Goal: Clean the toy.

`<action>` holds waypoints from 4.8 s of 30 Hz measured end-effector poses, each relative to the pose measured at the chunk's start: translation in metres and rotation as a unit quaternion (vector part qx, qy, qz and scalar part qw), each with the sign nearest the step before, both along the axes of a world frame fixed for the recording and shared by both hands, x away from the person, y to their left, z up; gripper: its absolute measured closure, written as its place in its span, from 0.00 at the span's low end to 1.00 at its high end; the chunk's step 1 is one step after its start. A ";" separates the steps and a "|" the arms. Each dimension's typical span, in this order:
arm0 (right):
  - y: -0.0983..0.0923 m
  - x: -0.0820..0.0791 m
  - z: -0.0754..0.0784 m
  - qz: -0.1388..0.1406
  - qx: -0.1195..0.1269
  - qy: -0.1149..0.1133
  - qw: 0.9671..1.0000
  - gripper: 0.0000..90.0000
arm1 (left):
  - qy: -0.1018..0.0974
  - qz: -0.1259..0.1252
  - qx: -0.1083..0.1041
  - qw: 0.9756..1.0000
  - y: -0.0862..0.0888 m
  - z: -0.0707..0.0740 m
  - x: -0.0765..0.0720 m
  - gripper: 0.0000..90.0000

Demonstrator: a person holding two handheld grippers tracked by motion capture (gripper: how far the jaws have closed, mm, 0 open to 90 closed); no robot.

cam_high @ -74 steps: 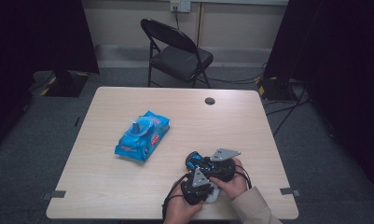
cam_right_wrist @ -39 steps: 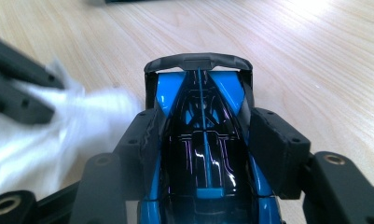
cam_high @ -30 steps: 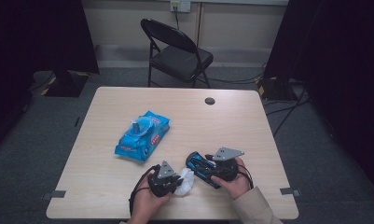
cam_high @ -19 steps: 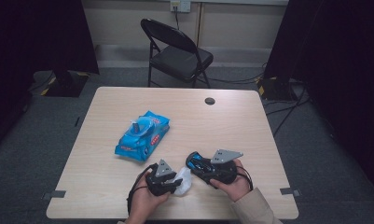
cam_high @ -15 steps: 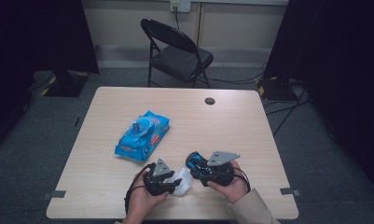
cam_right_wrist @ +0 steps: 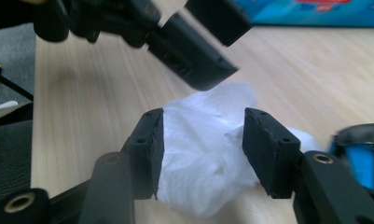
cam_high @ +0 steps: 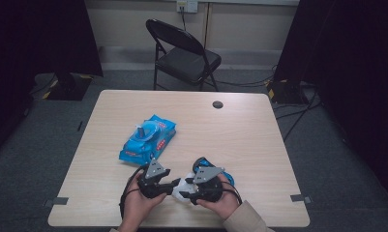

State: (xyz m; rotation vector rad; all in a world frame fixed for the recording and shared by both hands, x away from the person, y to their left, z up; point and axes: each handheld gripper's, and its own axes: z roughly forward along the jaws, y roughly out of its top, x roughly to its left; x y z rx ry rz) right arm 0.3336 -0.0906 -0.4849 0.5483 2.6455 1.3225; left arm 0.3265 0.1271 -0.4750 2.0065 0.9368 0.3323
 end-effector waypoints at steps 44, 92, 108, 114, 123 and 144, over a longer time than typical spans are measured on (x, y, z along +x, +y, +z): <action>-0.039 0.006 0.026 -0.074 0.050 0.018 0.996 0.92 | 0.013 -0.053 -0.015 0.998 0.000 0.014 0.011 0.18; -0.150 0.006 -0.016 -0.276 0.035 0.062 0.958 0.92 | -0.011 -0.178 0.071 0.981 -0.117 -0.010 0.061 0.14; -0.152 0.003 -0.020 -0.265 0.031 0.073 0.961 0.92 | -0.011 -0.180 0.072 0.981 -0.116 -0.010 0.063 0.15; -0.153 -0.004 -0.019 -0.245 0.024 0.072 0.967 0.91 | -0.011 -0.178 0.073 0.981 -0.115 -0.010 0.063 0.15; -0.153 -0.017 -0.019 -0.217 0.024 0.079 0.973 0.92 | -0.012 -0.177 0.073 0.981 -0.115 -0.010 0.063 0.15; -0.128 -0.032 -0.018 -0.157 0.016 0.086 0.984 0.92 | -0.016 -0.175 0.075 0.982 -0.114 -0.010 0.062 0.15</action>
